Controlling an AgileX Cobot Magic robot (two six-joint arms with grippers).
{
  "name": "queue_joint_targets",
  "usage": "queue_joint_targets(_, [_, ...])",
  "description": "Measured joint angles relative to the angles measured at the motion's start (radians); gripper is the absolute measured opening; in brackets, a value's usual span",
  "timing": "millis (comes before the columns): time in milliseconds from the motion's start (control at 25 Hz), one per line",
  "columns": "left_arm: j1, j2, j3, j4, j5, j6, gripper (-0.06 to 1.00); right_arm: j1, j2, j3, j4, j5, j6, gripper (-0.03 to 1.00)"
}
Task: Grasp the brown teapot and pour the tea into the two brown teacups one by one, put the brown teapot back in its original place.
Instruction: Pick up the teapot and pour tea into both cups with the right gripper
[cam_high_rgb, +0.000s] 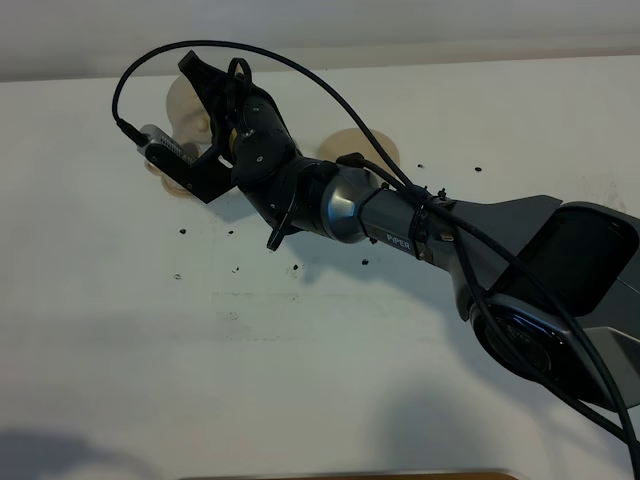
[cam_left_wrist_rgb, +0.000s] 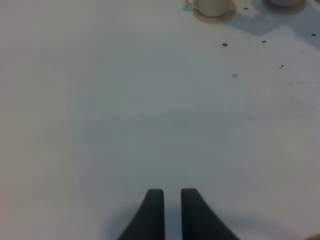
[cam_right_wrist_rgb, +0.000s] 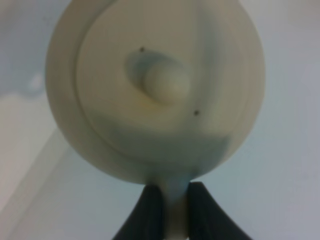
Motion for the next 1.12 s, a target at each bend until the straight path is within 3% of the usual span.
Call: queue_joint_targets(1120, [0.0,0.0,0.0,0.0,0.0,0.0,0.07,0.0,0.0,-0.002,0.001,0.02,-0.049,0.12])
